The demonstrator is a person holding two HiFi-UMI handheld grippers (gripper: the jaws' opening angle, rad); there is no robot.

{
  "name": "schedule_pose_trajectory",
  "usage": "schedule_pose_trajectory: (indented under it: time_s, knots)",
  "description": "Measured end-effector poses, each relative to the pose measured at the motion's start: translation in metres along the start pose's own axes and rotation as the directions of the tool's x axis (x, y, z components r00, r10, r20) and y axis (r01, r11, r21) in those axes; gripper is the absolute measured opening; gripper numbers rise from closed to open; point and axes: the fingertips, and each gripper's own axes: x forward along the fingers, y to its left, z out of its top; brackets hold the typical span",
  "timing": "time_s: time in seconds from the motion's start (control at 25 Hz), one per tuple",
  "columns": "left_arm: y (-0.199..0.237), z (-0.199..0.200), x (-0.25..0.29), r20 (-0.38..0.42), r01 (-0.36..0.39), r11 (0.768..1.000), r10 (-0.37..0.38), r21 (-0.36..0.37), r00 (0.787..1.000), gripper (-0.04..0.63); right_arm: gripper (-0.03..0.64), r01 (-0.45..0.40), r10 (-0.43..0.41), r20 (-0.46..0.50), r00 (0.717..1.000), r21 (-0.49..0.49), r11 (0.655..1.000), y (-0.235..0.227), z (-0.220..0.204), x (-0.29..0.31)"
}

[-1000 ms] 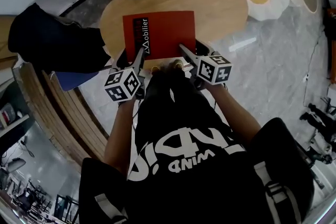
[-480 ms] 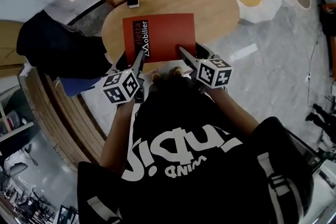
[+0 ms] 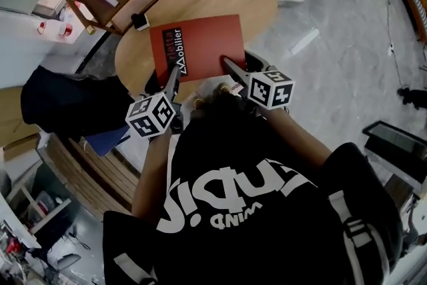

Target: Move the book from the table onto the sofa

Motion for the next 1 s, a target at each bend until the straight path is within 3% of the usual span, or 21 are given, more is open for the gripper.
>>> schedule_pose_trajectory:
  time_s: [0.12, 0.32, 0.6, 0.8, 1.0]
  knots:
    - [-0.034, -0.001, 0.021, -0.049, 0.089, 0.994, -0.087, 0.059, 0.995, 0.267, 0.268, 0.081, -0.085, 0.07, 0.994, 0.055, 0.995, -0.027, 0.003, -0.03]
    - [-0.101, -0.009, 0.062, -0.134, 0.236, 0.962, -0.218, 0.135, 0.967, 0.267, 0.268, 0.2, -0.229, 0.171, 0.958, 0.168, 0.965, -0.077, 0.005, -0.089]
    - [-0.202, -0.042, 0.106, -0.286, 0.424, 0.878, -0.357, 0.222, 0.889, 0.267, 0.268, 0.33, -0.414, 0.236, 0.879, 0.326, 0.886, -0.142, -0.015, -0.174]
    - [-0.252, -0.061, 0.124, -0.355, 0.488, 0.839, -0.392, 0.241, 0.849, 0.267, 0.268, 0.365, -0.482, 0.253, 0.839, 0.397, 0.842, -0.173, -0.022, -0.215]
    - [-0.281, -0.07, 0.132, -0.373, 0.51, 0.824, -0.406, 0.245, 0.835, 0.267, 0.268, 0.369, -0.506, 0.275, 0.817, 0.425, 0.826, -0.192, -0.022, -0.238]
